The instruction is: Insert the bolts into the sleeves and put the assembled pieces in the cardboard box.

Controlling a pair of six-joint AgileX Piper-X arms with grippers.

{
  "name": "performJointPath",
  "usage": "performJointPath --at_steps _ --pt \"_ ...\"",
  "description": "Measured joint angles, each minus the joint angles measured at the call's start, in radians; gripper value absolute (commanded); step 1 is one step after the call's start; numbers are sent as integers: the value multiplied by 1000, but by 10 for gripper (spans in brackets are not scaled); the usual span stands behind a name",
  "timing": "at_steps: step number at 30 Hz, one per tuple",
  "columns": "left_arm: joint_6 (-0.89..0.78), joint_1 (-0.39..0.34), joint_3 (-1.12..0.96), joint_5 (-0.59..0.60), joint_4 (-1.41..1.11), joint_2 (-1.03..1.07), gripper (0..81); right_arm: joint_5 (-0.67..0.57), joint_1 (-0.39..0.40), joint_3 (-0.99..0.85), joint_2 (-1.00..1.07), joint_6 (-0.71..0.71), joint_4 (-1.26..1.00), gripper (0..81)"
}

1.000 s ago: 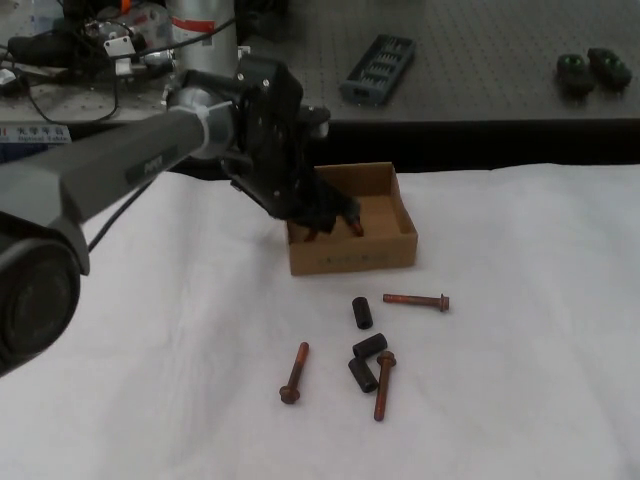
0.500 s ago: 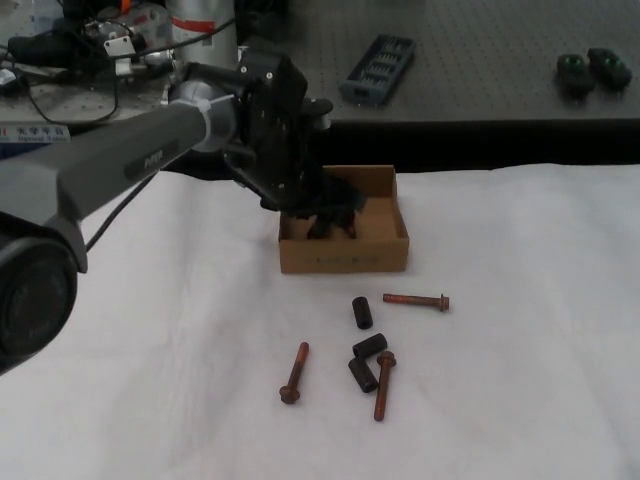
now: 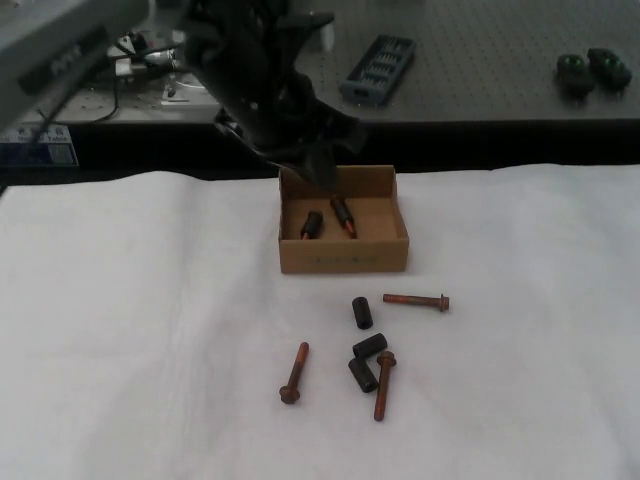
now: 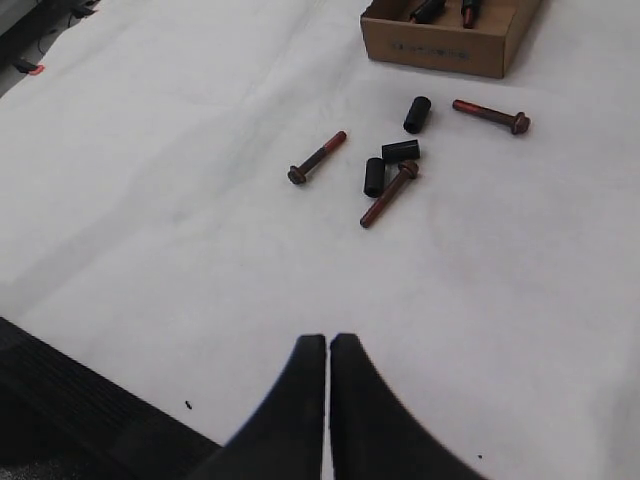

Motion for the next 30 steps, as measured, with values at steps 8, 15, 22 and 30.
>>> performJointPath --at_steps 8,15,22,30 --pt "52 -8 53 -22 85 -151 7 5 0 0 0 0 2 19" --pt "44 -49 246 -66 103 -429 7 16 0 0 0 -4 1 19" --pt "-1 -142 581 -154 98 -776 7 22 0 0 0 -7 1 19" --pt "-208 -201 1036 -180 -44 -1188 7 22 0 0 0 -7 1 19"
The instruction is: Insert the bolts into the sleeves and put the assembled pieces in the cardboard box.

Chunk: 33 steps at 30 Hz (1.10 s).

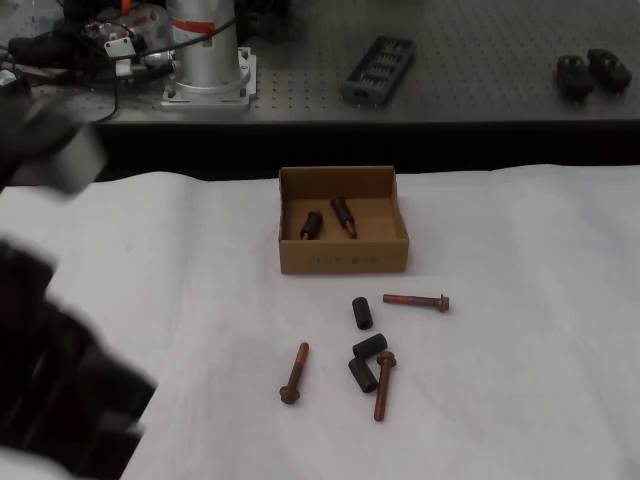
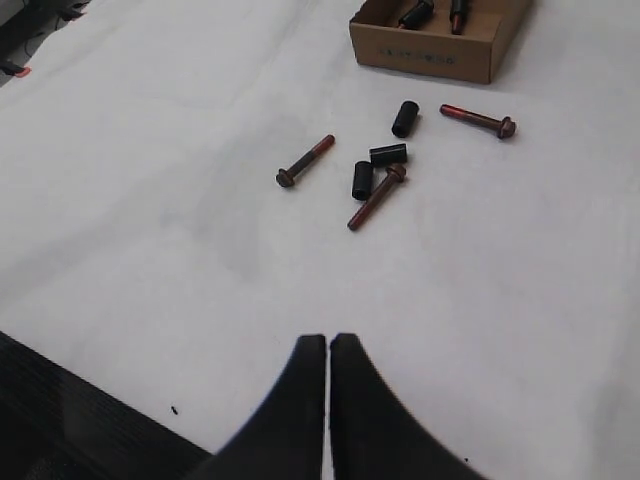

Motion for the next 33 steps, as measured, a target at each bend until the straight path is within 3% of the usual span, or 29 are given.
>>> performJointPath --at_steps 7,16,25,30,33 --pt "-162 0 286 -1 -140 -251 7 1 0 0 0 0 0 19" --pt "-187 0 325 -1 -225 -363 7 31 0 0 24 13 -62 18" --pt "-187 0 325 -1 -244 -362 7 33 0 0 394 156 -268 18" --pt "-187 0 325 -1 -244 -362 7 42 -25 0 761 363 -566 6" --pt "-187 0 325 -1 -244 -362 7 34 -73 -21 922 474 -685 124"
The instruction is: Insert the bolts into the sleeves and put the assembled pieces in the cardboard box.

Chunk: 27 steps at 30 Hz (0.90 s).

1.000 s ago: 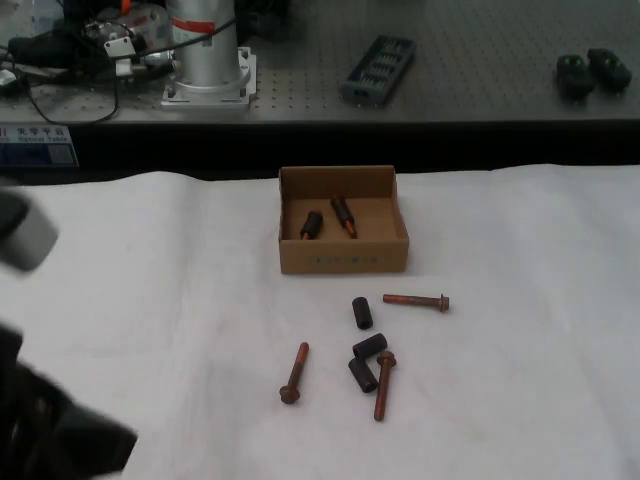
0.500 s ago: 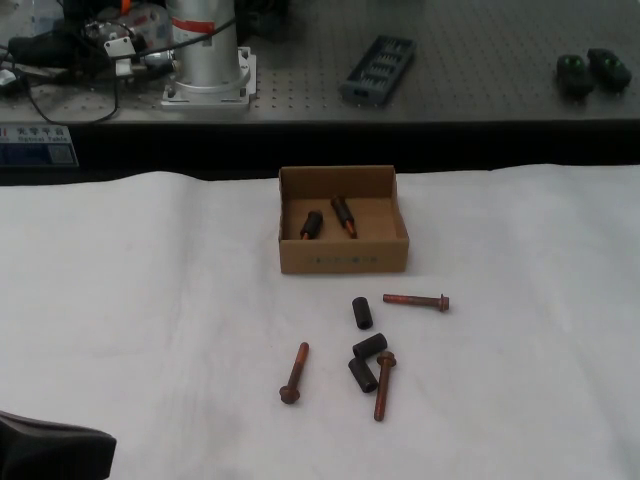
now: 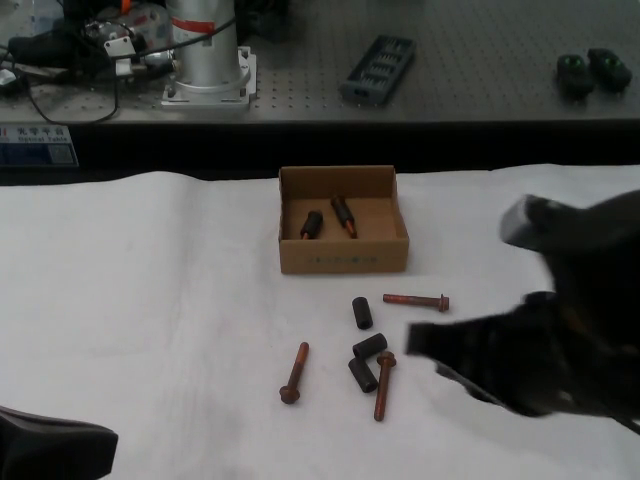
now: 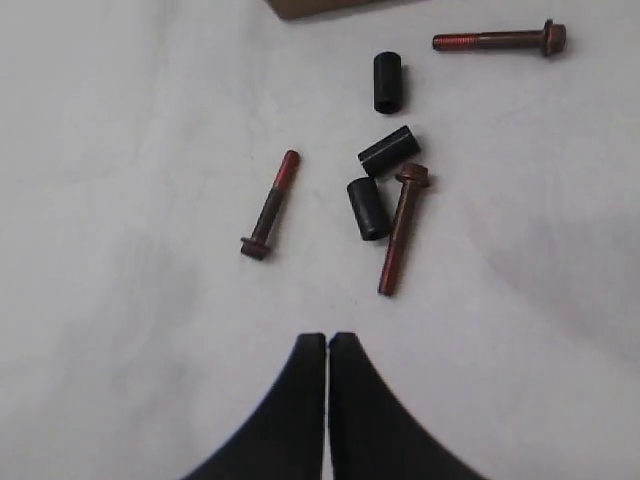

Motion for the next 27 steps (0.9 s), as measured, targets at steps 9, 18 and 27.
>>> performJointPath --at_steps 9,18,27 --pt "0 0 0 15 -1 0 7 -168 -189 -204 395 347 -107 372" --pt "0 0 0 15 -1 0 7 -238 -252 -383 516 756 -115 366" --pt "0 0 0 15 -1 0 7 -258 -264 -388 555 990 -67 366"
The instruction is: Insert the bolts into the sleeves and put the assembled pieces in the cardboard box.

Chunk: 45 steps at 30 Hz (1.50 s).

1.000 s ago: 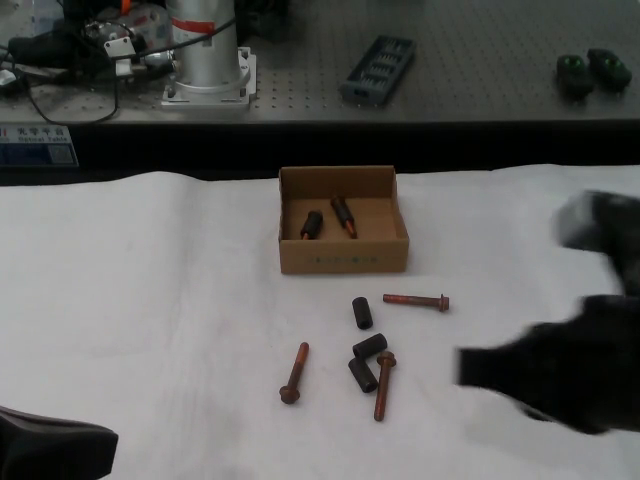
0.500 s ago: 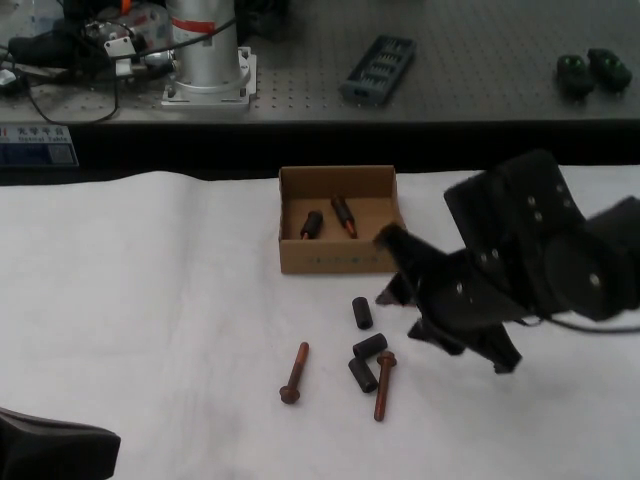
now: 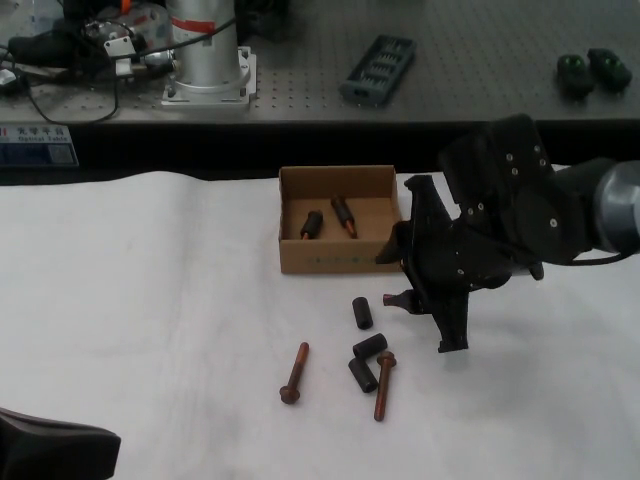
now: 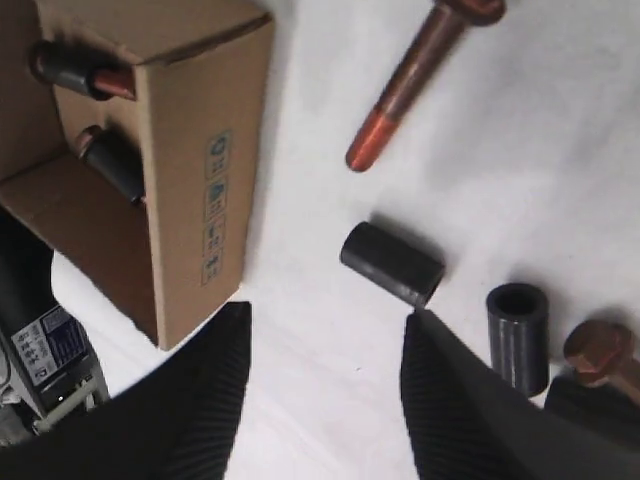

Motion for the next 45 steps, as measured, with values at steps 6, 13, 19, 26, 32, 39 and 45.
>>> performJointPath --at_steps 6,13,19,26,32,39,45 --pt "0 0 0 0 -12 0 7 33 -24 0 16 12 36 366" --pt "21 0 0 0 -15 0 7 61 -51 0 16 17 74 366" --pt "31 0 0 0 -15 0 7 61 -50 0 16 23 79 363" --pt "33 0 0 0 -15 0 7 65 -50 -2 32 22 79 321" --pt "33 0 0 0 -15 0 7 76 -64 -2 35 22 79 321" --pt "61 0 0 0 -15 0 7 65 -66 -15 87 22 17 321" --pt "82 0 0 0 -15 0 7 58 -69 -56 123 22 4 321"
